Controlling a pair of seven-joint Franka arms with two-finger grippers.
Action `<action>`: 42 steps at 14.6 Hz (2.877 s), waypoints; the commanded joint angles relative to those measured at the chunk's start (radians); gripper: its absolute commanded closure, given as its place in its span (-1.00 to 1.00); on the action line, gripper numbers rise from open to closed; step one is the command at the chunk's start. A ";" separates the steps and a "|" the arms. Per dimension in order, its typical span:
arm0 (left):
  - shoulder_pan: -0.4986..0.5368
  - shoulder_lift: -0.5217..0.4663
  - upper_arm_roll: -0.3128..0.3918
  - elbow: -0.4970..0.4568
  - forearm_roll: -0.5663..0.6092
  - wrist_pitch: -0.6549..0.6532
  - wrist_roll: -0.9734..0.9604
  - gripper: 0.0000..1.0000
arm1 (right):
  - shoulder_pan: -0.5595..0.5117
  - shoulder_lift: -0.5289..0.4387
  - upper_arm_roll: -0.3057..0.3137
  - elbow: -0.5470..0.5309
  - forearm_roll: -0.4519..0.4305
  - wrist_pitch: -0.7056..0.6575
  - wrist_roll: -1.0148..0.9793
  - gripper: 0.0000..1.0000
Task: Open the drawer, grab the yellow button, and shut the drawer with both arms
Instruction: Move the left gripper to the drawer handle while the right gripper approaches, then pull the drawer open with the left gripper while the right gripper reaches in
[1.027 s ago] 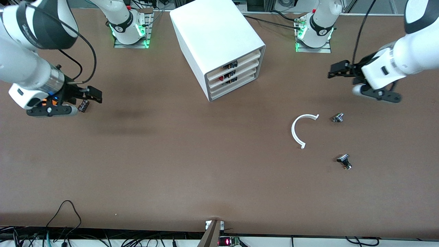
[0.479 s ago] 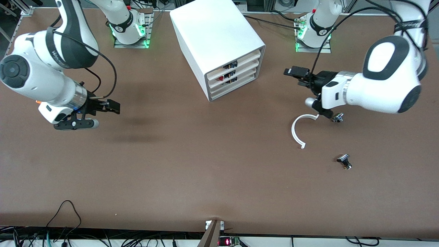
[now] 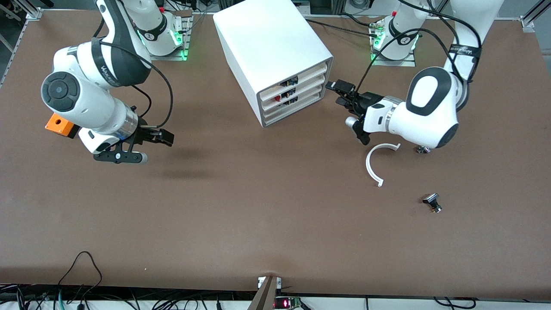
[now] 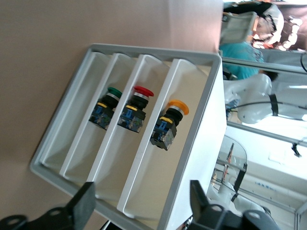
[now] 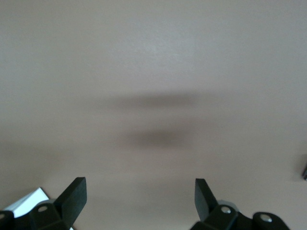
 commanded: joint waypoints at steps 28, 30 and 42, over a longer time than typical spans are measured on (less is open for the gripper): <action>0.005 0.005 -0.156 -0.223 -0.123 0.192 0.234 1.00 | 0.325 0.357 0.010 0.614 0.054 -0.111 0.978 -1.00; 0.025 0.038 -0.150 -0.177 -0.108 0.191 0.231 1.00 | 0.325 0.357 0.011 0.640 0.063 -0.117 1.016 -1.00; 0.117 0.293 -0.115 0.129 0.052 0.188 0.237 1.00 | 0.466 0.391 0.025 0.731 0.074 -0.068 1.380 -1.00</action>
